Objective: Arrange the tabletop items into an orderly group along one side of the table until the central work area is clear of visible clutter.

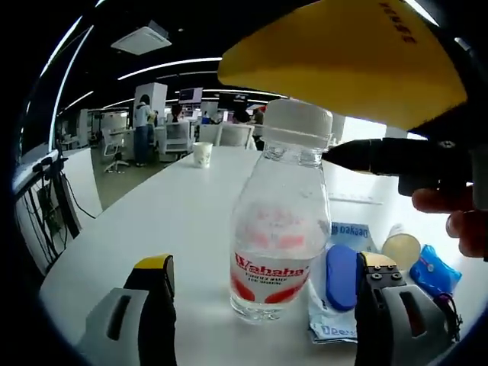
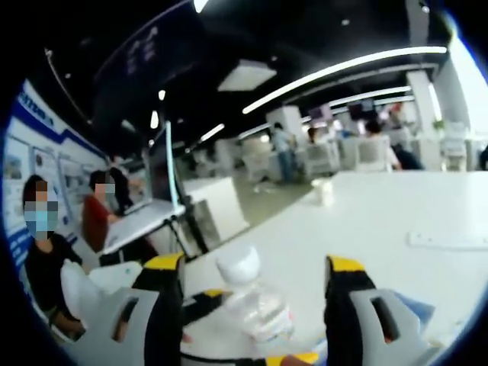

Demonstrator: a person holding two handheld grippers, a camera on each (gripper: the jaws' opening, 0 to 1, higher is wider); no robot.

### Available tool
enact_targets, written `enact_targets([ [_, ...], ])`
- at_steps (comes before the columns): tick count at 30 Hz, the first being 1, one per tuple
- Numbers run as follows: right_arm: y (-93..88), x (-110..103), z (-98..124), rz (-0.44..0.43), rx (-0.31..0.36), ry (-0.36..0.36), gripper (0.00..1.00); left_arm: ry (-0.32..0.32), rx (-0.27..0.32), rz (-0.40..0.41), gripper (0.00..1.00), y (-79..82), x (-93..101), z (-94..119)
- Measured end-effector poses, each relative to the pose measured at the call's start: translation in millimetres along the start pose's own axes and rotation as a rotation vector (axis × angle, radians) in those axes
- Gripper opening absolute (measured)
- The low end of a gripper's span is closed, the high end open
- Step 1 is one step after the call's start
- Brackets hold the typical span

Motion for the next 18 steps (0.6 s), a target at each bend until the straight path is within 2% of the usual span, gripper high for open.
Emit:
enact_targets([
  [11,0.2,4,16,0.01,-0.005,-0.006,0.72,-0.025,-0.002,-0.03,0.99,6.4,-0.3,12],
  [18,-3.1,8,30,0.012,-0.014,-0.023,0.72,-0.038,-0.022,-0.043,0.97,3.0,-1.2,21],
])
Point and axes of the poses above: the point that each gripper's makers call its tool centre point, and the gripper's own axes: z roughly backward along the fingers, x roughly to its right, y roughly out of its top, the point moved 5 cm from there along z, roughly backward along the fingers, and after that the axes turned 3 degrees about z, right-handed, at the moved point
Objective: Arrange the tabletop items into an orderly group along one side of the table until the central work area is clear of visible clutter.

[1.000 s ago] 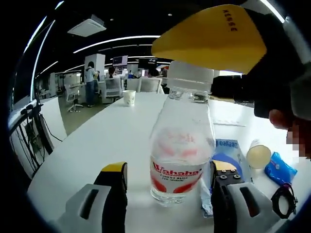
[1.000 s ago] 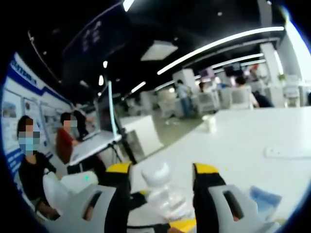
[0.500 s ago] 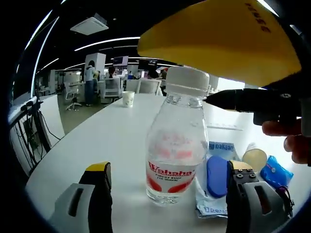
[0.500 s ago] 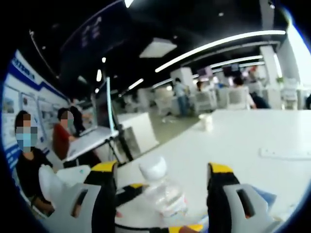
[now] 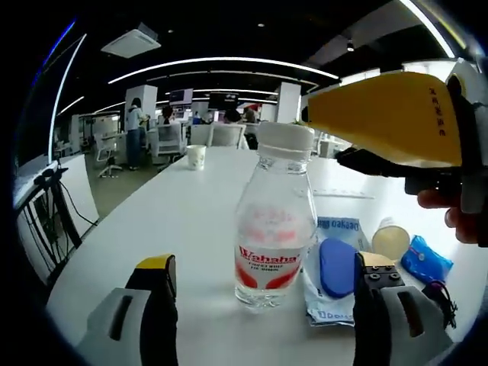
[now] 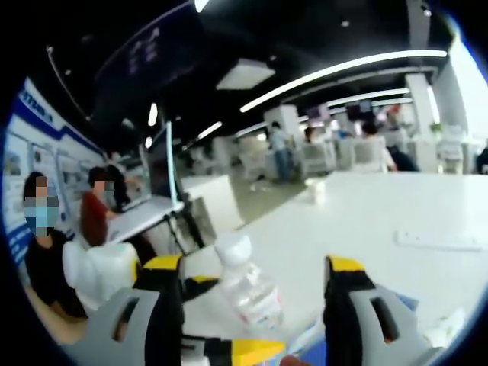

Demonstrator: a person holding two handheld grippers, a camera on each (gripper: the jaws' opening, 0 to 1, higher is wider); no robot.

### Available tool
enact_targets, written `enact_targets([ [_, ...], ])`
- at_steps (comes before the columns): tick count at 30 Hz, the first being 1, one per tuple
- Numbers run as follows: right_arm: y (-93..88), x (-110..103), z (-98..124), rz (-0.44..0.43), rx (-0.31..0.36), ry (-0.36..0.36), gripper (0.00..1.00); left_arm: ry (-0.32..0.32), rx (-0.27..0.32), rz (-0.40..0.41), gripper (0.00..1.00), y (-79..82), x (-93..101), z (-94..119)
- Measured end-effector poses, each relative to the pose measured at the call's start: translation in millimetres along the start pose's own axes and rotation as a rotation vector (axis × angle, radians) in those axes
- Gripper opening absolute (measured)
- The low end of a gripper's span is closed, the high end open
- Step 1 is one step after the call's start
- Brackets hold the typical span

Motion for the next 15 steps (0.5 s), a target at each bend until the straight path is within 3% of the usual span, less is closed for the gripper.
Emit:
enact_targets([
  [15,-7.2,7,30,0.011,-0.016,-0.027,0.71,-0.039,-0.026,-0.053,0.94,-2.2,3.1,14],
])
Point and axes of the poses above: the point that each gripper's makers call its tool centre point, and the gripper's own axes: z roughly backward along the fingers, x roughly to its right, y roughly out of its top, the point moved 5 cm from there along z, roughly backward along the fingers, and after that the axes turned 3 degrees about z, right-handed, at the moved point
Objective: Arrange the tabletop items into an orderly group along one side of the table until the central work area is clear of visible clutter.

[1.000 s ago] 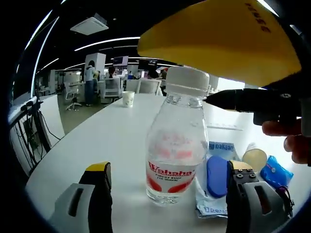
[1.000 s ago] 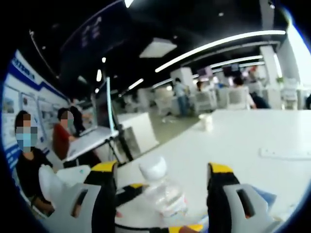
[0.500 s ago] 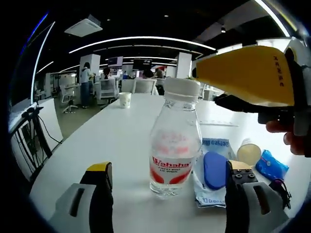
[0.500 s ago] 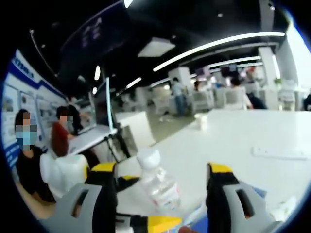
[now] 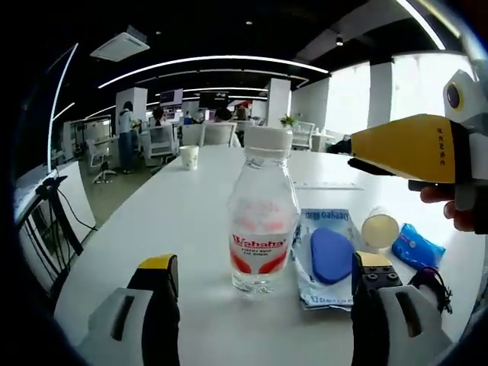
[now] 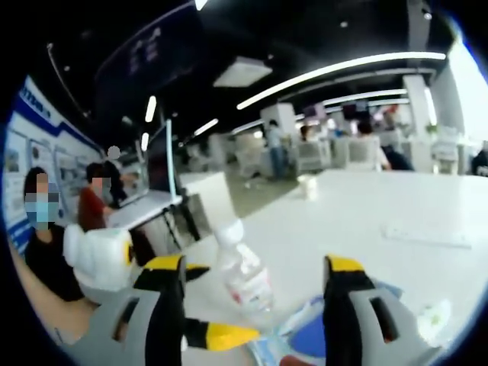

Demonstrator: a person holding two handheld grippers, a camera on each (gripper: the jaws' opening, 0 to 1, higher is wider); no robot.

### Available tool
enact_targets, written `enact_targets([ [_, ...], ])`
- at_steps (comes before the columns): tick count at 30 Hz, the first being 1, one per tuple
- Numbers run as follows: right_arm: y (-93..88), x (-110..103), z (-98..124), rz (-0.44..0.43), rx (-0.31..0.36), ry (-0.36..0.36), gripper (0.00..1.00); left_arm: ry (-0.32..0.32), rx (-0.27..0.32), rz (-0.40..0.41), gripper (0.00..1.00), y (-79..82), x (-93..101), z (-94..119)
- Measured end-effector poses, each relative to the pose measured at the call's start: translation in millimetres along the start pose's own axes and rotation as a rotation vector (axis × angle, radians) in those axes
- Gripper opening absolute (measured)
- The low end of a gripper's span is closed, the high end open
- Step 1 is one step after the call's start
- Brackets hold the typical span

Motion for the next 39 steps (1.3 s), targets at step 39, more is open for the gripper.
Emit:
enact_targets([
  [39,1.1,22,41,0.05,-0.053,0.01,0.68,0.022,-0.038,0.008,0.85,-8.7,16.7,28],
])
Point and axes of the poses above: the point that each gripper's makers call its tool centre point, and the gripper's own axes: z roughly backward along the fingers, x roughly to its right, y roughly out of its top, the point moved 5 cm from there along z, roughly backward along the fingers, and after that the axes turned 3 degrees about z, right-handed, at the moved point
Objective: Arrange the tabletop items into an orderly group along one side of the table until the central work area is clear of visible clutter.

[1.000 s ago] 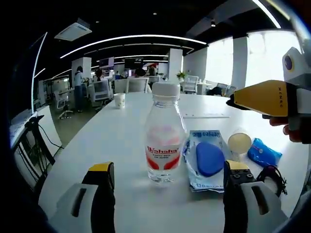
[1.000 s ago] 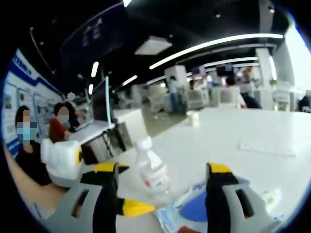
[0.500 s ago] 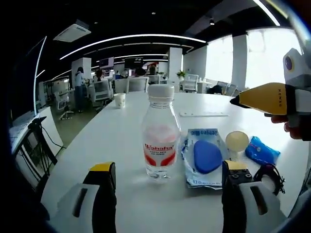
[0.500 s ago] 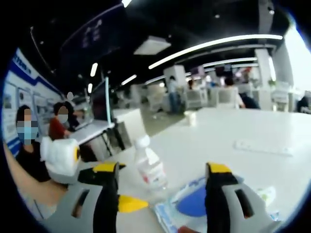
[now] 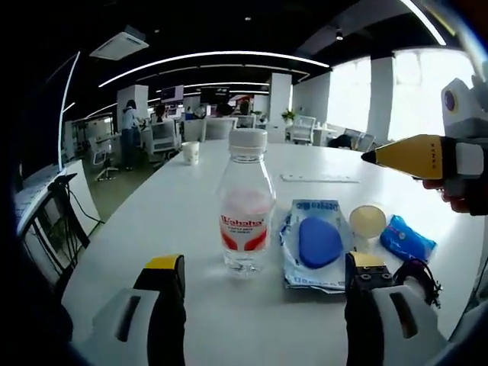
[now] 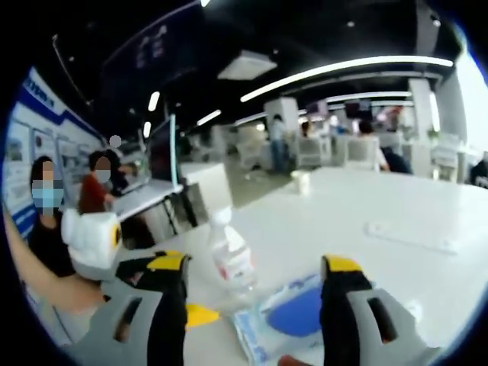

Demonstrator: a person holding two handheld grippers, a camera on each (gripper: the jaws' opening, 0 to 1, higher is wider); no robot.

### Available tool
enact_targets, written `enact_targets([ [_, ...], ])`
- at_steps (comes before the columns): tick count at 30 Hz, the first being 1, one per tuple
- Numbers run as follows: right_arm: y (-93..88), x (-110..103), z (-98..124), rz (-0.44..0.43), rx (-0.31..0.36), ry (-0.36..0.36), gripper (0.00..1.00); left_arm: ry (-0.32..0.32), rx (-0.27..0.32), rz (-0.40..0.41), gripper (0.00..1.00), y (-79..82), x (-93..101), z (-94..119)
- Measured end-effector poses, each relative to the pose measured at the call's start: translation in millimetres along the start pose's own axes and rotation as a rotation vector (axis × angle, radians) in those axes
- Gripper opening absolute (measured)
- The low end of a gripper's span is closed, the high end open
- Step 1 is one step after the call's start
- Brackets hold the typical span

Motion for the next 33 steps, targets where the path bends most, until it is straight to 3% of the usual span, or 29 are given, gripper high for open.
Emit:
enact_targets([
  [7,-1.7,18,3,0.031,-0.037,0.017,0.68,0.006,-0.014,0.043,0.83,-8.1,8.1,3],
  [18,-18.6,53,-3,0.08,-0.135,0.023,0.67,-0.029,-0.072,0.109,0.82,-28.8,31.1,0],
  [33,-28.2,77,-18,0.071,-0.179,0.018,0.67,-0.082,-0.107,0.154,0.77,-34.6,54.0,-12],
])
Point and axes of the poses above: the point that each gripper's makers call its tool centre point, and the gripper's own axes: z roughly backward along the fingers, x roughly to its right, y roughly out of its top, the point moved 5 cm from there along z, roughly backward along the fingers, and after that the axes turned 3 degrees about z, right-handed, at the moved point
